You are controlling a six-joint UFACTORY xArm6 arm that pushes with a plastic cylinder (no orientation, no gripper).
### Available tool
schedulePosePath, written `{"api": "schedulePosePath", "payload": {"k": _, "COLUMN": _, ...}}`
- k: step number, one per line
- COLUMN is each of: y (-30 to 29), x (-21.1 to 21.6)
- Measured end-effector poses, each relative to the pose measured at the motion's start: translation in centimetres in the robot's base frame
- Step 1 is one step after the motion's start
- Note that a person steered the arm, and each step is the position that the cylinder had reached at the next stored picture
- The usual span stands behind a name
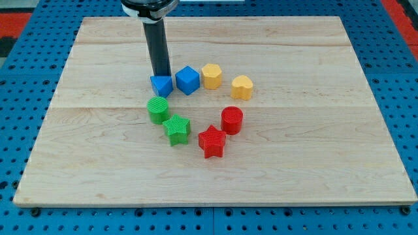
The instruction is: Put the blue cube in between the yellow hexagon and blue triangle
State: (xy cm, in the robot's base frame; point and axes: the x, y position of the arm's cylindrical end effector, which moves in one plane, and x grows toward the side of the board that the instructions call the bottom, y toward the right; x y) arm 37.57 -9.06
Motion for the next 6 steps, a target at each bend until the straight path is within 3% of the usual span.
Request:
{"api": "schedulePosePath", "payload": {"k": 1, "y": 0.0, "x": 0.2}}
{"api": "schedulePosePath", "payload": {"k": 2, "y": 0.9, "x": -3.7}}
{"api": "schedulePosePath", "payload": {"k": 4, "y": 11.5, "x": -3.1}}
{"api": "schedulePosePath", "payload": {"k": 6, "y": 11.6, "x": -2.5}}
